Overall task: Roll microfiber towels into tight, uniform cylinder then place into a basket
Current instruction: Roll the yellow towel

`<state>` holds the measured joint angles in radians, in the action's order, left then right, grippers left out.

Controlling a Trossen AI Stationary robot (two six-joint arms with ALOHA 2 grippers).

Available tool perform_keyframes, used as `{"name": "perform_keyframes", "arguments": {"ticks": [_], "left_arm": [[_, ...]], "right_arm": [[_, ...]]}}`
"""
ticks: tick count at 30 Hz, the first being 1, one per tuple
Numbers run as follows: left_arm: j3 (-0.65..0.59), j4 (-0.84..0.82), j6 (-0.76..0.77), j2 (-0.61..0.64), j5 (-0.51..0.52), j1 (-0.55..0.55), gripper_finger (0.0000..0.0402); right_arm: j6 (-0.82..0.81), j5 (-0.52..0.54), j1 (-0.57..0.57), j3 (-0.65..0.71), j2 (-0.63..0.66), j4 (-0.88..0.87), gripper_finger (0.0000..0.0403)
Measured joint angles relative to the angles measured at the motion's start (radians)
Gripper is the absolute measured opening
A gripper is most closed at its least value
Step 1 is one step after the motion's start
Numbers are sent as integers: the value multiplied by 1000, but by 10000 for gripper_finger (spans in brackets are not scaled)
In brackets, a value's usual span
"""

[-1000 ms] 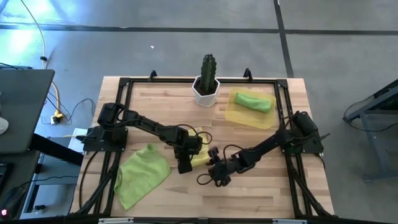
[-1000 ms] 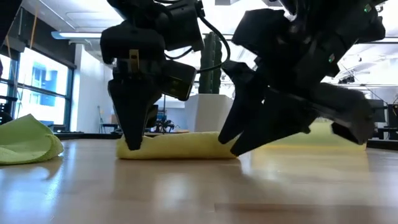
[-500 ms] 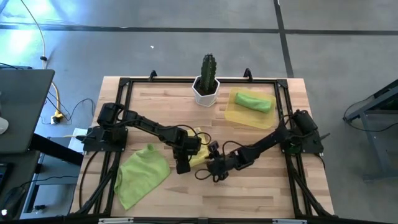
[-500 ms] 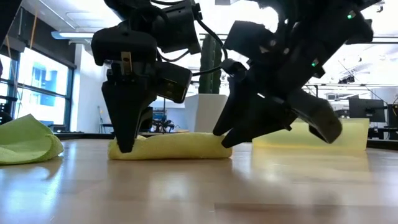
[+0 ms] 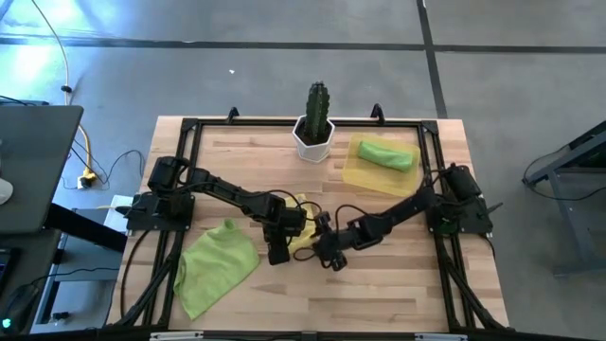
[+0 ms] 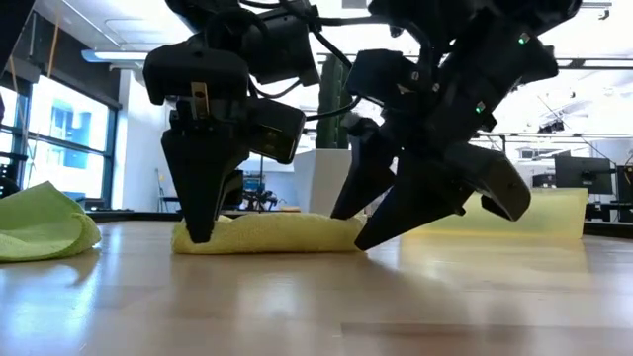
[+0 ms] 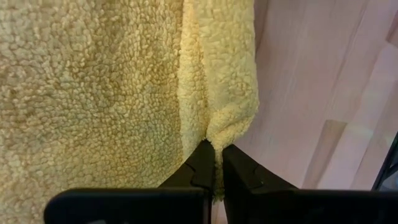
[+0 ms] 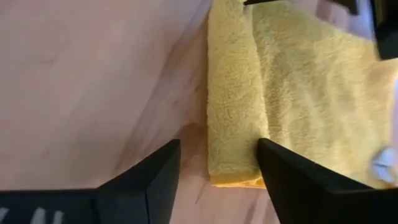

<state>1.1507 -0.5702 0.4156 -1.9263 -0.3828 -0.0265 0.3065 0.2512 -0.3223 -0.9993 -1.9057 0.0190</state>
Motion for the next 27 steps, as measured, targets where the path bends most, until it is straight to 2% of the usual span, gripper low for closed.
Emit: {"name": "perform_keyframes", "arguments": {"ticks": [6,15,20,27], "left_arm": [[0,4,0,0,-15,0,5],[0,38,18,0,-86,0,5],[0,53,26,0,-114,0,7],[0,25,21,46,-105,8,47]], "right_arm": [[-144,-89,39,-1,0,-14,199],[-183,-115,65,-6,-45,-21,116],[-267,-114,66,-7,-58,-25,79],[-309,-148,69,-6,-59,-40,23]]}}
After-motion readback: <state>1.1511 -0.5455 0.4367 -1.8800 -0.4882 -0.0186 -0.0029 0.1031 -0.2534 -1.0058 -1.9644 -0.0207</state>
